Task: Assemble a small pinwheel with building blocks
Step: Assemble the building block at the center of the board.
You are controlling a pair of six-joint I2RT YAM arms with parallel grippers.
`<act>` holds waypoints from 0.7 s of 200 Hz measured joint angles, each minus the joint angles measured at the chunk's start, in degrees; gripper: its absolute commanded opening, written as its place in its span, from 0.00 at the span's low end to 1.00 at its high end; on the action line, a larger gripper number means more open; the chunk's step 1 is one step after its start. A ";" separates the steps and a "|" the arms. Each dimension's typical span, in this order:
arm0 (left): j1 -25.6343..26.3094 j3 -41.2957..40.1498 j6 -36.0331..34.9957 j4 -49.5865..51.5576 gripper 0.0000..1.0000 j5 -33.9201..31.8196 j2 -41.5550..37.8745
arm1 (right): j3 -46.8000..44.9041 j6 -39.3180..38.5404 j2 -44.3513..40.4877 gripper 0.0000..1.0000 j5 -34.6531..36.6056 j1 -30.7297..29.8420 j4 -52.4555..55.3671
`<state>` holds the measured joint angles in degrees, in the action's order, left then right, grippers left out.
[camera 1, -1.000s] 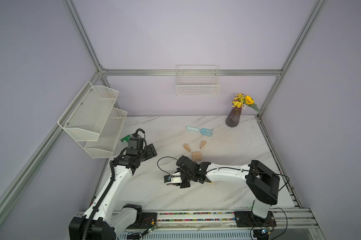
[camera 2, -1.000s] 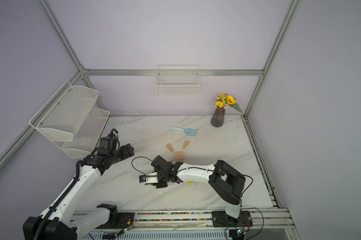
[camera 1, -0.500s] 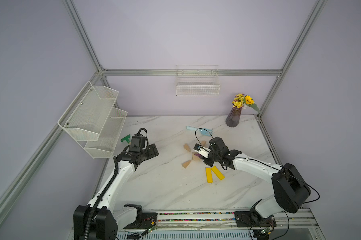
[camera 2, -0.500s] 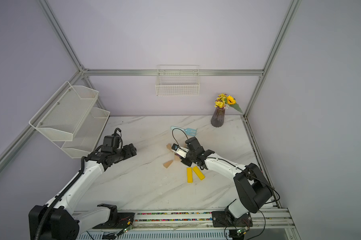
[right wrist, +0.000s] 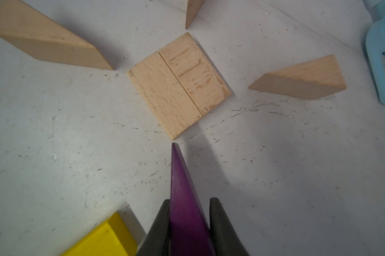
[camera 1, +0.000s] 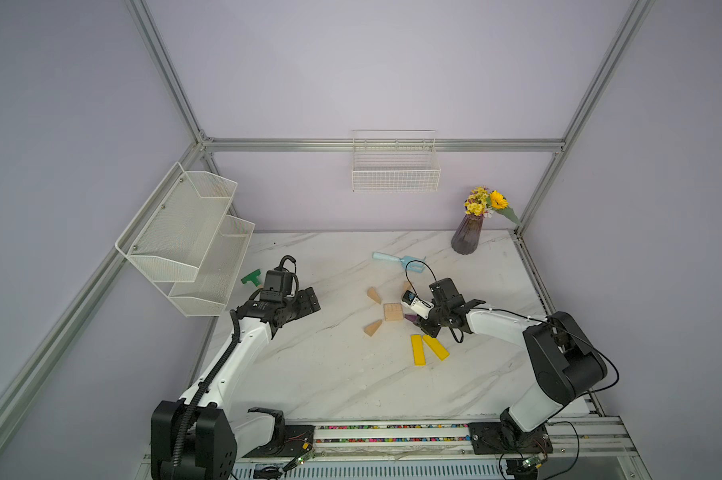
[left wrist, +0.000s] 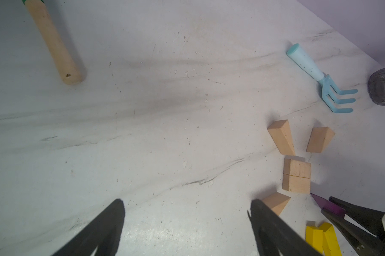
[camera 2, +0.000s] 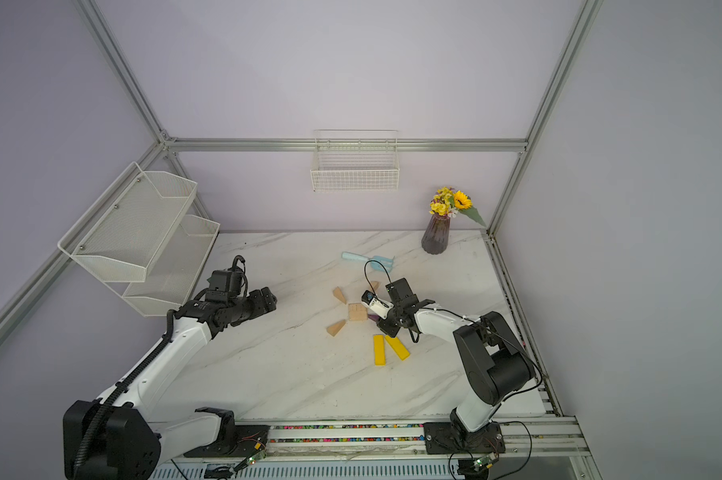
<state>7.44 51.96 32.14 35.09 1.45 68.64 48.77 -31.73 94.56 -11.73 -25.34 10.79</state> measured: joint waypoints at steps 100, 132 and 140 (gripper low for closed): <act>-0.04 0.02 -0.20 -0.31 0.91 0.87 0.90 | -0.48 -0.02 1.36 0.13 -1.29 1.20 -0.09; -0.04 0.00 -0.20 -0.31 0.91 0.98 0.90 | -0.48 -0.04 1.36 0.19 -1.31 1.90 -0.11; -0.04 0.02 -0.20 -0.33 0.91 1.09 0.90 | -0.50 -0.04 1.36 0.22 -1.36 2.01 -0.11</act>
<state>7.40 51.99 31.94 34.76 2.55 69.54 48.27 -31.77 95.92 -13.08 -23.33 10.68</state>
